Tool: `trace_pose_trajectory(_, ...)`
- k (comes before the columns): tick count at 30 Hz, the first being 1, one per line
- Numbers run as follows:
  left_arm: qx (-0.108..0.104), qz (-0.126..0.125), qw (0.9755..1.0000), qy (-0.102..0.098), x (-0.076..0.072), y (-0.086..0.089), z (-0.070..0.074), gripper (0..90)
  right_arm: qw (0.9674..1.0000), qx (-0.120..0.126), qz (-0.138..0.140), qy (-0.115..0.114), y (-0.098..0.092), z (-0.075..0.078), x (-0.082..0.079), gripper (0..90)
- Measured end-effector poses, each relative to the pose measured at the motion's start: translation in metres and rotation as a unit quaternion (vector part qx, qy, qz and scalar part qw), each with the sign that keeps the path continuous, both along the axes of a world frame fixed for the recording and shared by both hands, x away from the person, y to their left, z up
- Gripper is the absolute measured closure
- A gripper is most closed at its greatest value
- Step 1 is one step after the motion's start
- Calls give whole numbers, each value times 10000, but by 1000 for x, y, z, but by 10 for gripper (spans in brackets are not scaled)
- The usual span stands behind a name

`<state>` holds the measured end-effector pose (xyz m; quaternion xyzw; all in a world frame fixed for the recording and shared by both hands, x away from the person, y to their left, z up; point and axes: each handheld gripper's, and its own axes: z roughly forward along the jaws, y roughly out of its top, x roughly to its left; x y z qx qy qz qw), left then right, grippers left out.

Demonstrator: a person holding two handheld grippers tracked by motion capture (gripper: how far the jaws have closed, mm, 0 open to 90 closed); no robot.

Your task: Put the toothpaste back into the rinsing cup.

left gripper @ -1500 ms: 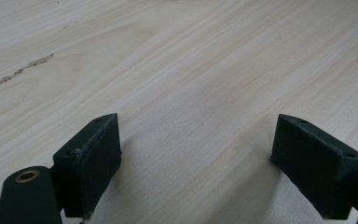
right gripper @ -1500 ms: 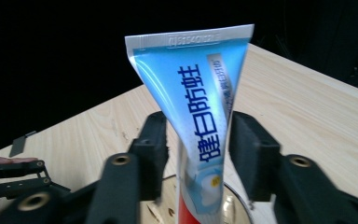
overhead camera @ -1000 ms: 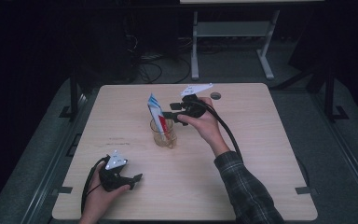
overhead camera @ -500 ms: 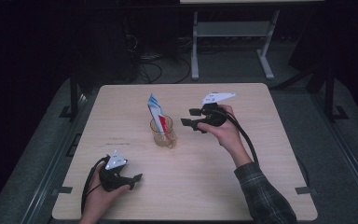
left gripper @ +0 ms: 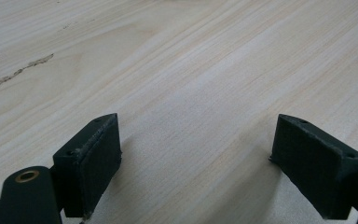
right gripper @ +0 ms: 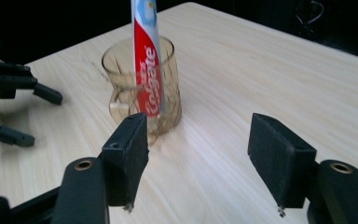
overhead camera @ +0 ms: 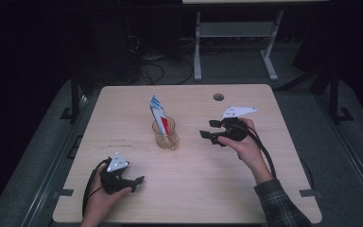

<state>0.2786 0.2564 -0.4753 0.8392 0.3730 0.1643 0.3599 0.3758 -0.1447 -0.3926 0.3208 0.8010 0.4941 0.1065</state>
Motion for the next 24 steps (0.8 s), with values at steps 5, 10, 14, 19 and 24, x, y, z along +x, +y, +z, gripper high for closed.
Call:
trace_pose_trajectory(5,-5,1,10000,6,0,0,0,145,9996,-202,-161,82,-16,-10,-13,352)
trace_pose_trajectory(10,-7,3,10000,6,0,0,0,145,9993,-246,-248,128,-28,-18,-25,347)
trace_pose_trajectory(14,-6,3,10000,5,0,0,0,145,9988,-312,-354,113,-35,-26,-37,335)
trace_pose_trajectory(19,-4,2,10000,5,0,0,0,145,9984,-363,-383,181,-42,-33,-49,317)
trace_pose_trajectory(24,-2,1,10000,5,0,0,0,145,9976,-471,-462,222,-54,-43,-63,292)
